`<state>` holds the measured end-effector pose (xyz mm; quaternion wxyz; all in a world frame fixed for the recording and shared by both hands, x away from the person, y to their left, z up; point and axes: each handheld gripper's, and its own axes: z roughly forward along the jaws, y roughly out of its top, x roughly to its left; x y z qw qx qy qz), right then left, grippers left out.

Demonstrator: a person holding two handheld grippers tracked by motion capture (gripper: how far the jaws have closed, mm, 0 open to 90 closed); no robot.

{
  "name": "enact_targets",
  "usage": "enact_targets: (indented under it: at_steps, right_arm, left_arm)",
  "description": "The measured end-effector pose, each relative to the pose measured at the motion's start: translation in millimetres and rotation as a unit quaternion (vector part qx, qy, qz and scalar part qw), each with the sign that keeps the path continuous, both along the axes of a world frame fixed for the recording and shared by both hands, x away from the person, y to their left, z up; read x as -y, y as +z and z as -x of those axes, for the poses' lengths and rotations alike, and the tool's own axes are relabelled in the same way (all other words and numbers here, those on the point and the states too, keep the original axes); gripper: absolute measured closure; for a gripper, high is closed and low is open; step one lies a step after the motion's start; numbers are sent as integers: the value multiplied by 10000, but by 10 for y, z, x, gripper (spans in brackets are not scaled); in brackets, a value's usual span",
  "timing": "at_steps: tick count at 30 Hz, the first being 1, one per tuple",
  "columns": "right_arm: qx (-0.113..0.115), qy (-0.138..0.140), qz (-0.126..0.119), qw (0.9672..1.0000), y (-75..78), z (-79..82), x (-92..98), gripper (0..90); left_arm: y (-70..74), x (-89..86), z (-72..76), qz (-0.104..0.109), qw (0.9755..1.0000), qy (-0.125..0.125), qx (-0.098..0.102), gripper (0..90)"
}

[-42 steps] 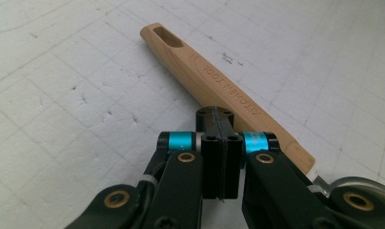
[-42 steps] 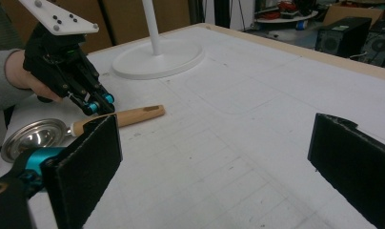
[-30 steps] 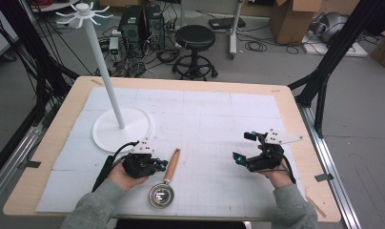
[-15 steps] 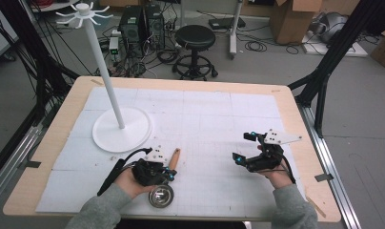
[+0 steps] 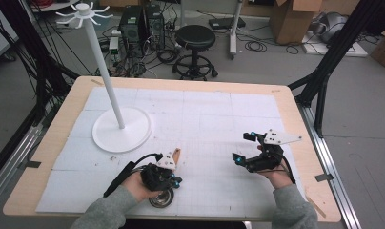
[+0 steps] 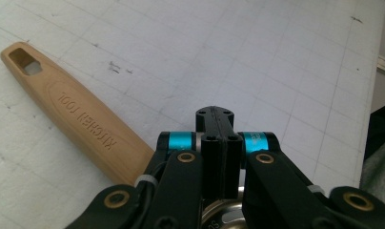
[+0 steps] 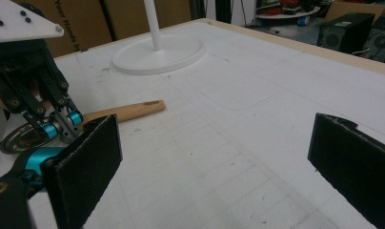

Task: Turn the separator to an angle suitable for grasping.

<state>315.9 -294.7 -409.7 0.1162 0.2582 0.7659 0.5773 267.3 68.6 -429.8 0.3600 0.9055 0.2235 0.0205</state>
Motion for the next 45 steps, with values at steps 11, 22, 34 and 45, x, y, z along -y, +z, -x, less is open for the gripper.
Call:
enact_targets:
  at_steps: [11,22,34,45]
  right_arm:
    - [6,-13,-3,10000,4,5,6,33]
    - [-12,-6,2,10000,-2,0,5,33]
    - [-16,-33,2,10000,-3,11,11,33]
    - [-22,-33,8,10000,0,23,21,33]
  left_arm:
    - [-17,2,6,-177,9998,-63,43,897]
    - [-19,-6,4,-238,9995,-135,146,897]
    - [-5,-94,42,-234,9994,-232,75,897]
    - [-24,-366,66,-112,9997,-225,4,897]
